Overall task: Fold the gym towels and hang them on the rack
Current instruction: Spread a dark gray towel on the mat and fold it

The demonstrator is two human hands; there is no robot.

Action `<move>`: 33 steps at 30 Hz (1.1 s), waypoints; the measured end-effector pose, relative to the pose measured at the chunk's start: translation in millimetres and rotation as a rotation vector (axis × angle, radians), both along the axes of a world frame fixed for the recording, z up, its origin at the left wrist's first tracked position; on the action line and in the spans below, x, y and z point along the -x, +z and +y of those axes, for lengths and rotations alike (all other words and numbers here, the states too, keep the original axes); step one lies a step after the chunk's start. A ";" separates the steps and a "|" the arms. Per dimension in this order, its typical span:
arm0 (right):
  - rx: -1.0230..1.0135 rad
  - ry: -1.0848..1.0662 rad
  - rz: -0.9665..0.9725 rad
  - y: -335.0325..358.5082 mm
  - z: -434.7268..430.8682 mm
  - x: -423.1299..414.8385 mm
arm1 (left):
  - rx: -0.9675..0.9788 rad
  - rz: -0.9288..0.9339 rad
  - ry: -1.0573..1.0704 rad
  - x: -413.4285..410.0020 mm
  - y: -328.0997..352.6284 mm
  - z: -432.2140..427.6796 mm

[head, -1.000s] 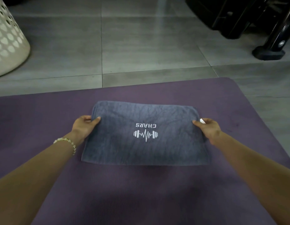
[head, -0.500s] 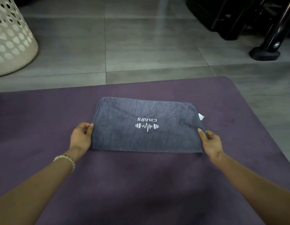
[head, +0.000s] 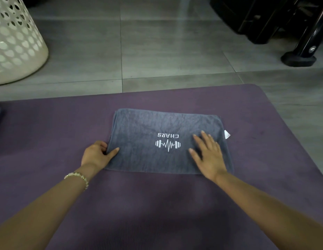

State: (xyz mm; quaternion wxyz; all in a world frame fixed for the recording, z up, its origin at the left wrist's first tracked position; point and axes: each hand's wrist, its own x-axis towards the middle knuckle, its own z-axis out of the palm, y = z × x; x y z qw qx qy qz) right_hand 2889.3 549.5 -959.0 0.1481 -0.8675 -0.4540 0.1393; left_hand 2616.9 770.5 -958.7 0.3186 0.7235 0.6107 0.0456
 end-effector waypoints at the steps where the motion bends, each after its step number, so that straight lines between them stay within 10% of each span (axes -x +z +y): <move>1: 0.082 0.053 -0.005 -4.9 6.5 6.2 | 0.021 0.039 -0.026 -0.9 0.7 2.1; 5: 0.295 0.092 -0.029 -21.0 21.1 19.2 | 0.172 0.084 -0.015 -7.5 -2.3 7.6; 13: 0.296 0.076 0.029 -24.0 22.8 15.7 | 0.537 -0.386 0.120 -19.7 14.5 10.6; 19: -0.436 -0.291 0.527 7.4 27.6 7.8 | 0.377 -0.707 -0.102 -84.5 68.7 -33.9; 25: -0.458 -0.771 1.352 21.4 28.1 -32.1 | 0.467 -0.587 -0.552 -151.6 82.0 -83.9; 29: -0.403 -0.871 1.272 15.0 30.2 -39.3 | -0.003 -0.362 -0.543 -142.4 46.9 -69.9; 33: -0.350 -0.791 0.752 1.4 41.5 -30.6 | -0.125 -0.031 -0.756 -130.7 12.0 -75.6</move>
